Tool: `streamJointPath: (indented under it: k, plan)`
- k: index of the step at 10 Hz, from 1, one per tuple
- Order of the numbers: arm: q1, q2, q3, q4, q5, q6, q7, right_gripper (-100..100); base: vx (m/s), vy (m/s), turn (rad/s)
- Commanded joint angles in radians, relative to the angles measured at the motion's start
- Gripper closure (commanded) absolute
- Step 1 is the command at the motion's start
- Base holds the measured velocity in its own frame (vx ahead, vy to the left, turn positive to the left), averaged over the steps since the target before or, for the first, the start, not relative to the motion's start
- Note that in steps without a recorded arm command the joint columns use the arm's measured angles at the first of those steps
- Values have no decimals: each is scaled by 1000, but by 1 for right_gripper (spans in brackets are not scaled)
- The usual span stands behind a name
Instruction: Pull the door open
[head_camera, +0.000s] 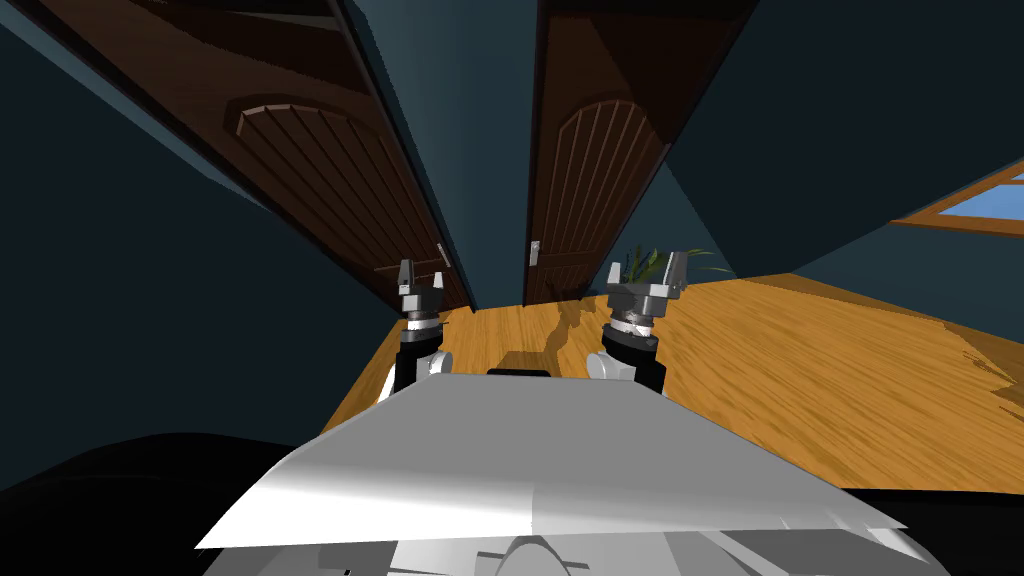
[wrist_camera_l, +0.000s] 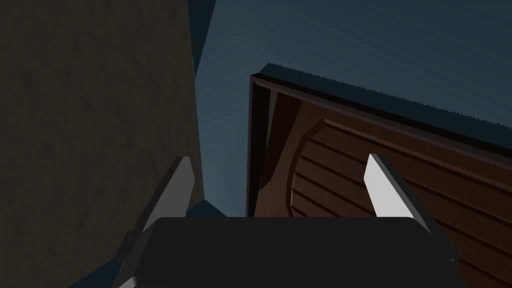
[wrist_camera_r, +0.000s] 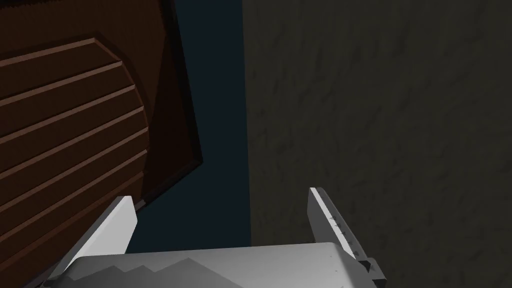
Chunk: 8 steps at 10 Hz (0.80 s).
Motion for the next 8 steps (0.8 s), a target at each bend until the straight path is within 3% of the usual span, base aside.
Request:
streamJointPath:
  k: [1, 8]
  plan:
    - [-8, -12, -6, 26, 23, 5, 30, -100, 82, -6, 14]
    - [-41, -52, -31, 138, 124, 26, 161, -100, 160, 13, 15]
